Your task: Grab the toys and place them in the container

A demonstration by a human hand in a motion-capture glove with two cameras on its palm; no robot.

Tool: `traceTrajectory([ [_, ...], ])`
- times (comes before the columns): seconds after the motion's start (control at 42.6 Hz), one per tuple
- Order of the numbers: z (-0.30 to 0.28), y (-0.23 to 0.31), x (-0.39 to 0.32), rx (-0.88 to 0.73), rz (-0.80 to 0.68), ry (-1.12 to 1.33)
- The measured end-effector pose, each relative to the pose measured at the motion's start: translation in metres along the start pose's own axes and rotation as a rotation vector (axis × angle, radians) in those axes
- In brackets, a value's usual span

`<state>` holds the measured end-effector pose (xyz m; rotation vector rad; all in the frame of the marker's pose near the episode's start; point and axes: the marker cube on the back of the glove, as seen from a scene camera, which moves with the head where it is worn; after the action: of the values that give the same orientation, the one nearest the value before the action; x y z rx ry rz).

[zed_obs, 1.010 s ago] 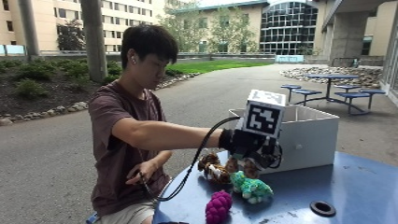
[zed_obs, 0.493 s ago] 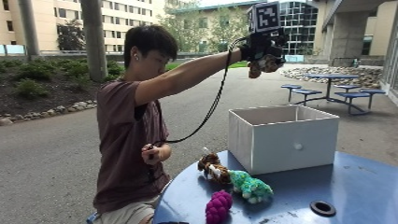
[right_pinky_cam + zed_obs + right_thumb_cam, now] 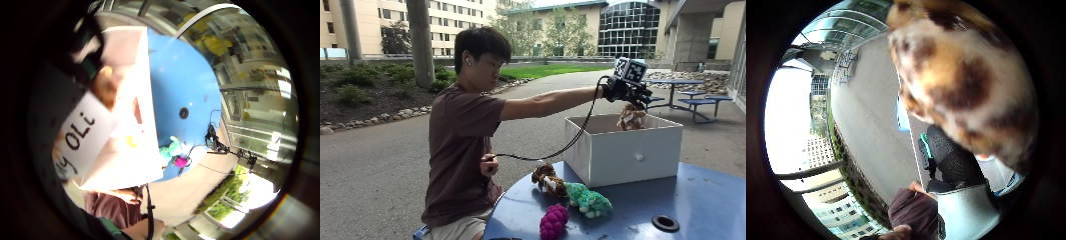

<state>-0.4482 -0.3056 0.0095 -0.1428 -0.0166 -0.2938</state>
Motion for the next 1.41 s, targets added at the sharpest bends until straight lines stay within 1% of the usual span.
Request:
traceTrajectory([
  [0.047,0.008,0.003,0.005,-0.009,-0.01,-0.002],
  [0.164,0.008,0.018,0.017,0.038,-0.043,0.058],
  [0.258,-0.004,0.041,0.033,0.004,-0.003,0.078],
  [0.352,-0.025,0.078,0.073,0.012,0.07,0.058],
  [0.446,-0.046,0.114,0.111,0.042,0.259,0.036],
  [0.493,-0.055,0.143,0.141,0.05,0.267,0.075],
  [0.564,-0.065,0.194,0.197,0.059,0.219,0.134],
  [0.611,-0.071,0.22,0.215,0.075,0.223,0.084],
  [0.657,-0.075,0.241,0.222,0.089,0.258,0.004],
  [0.728,-0.065,0.274,0.257,0.068,0.354,0.047],
  [0.775,-0.052,0.292,0.281,0.053,0.41,0.07],
  [0.869,-0.014,0.318,0.322,0.046,0.463,0.069],
  [0.939,0.032,0.33,0.356,0.025,0.505,0.068],
  [1.01,0.096,0.335,0.387,-0.027,0.522,0.083],
  [1.104,0.188,0.33,0.408,-0.094,0.467,0.092],
  [1.221,0.272,0.317,0.411,-0.146,0.365,-0.008],
  [1.315,0.315,0.309,0.411,-0.159,0.33,-0.066],
  [1.409,0.335,0.305,0.41,-0.093,0.32,-0.101],
])
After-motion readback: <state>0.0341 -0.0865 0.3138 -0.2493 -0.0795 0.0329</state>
